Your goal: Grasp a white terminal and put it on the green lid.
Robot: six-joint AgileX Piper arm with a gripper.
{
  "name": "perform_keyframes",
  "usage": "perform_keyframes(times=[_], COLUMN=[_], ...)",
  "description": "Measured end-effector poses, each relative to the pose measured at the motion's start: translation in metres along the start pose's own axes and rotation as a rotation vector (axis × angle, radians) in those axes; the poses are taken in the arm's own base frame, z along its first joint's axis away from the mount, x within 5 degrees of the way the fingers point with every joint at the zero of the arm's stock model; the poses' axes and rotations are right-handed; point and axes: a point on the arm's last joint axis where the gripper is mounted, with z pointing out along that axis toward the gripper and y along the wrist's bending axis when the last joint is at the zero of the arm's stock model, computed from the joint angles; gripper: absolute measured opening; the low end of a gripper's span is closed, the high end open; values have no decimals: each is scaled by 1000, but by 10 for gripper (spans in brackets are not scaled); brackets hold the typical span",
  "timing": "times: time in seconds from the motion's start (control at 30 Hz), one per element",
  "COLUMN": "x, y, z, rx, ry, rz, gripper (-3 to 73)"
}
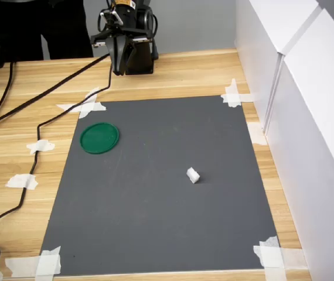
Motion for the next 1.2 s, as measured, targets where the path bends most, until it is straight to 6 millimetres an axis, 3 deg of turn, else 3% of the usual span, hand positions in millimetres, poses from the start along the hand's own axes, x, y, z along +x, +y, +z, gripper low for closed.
perform_keyframes(times=[0.23, 0.37, 0.6, 0.83, 1.2], x=[0, -10, -42, -92, -150], y=[0, 2, 6, 11, 18], z=[0, -3, -3, 12, 49], rx=[0, -7, -1, 17, 58], ry=[-1, -27, -8, 61, 410], rz=[6, 21, 19, -9, -37], gripper=[8, 8, 8, 8, 8])
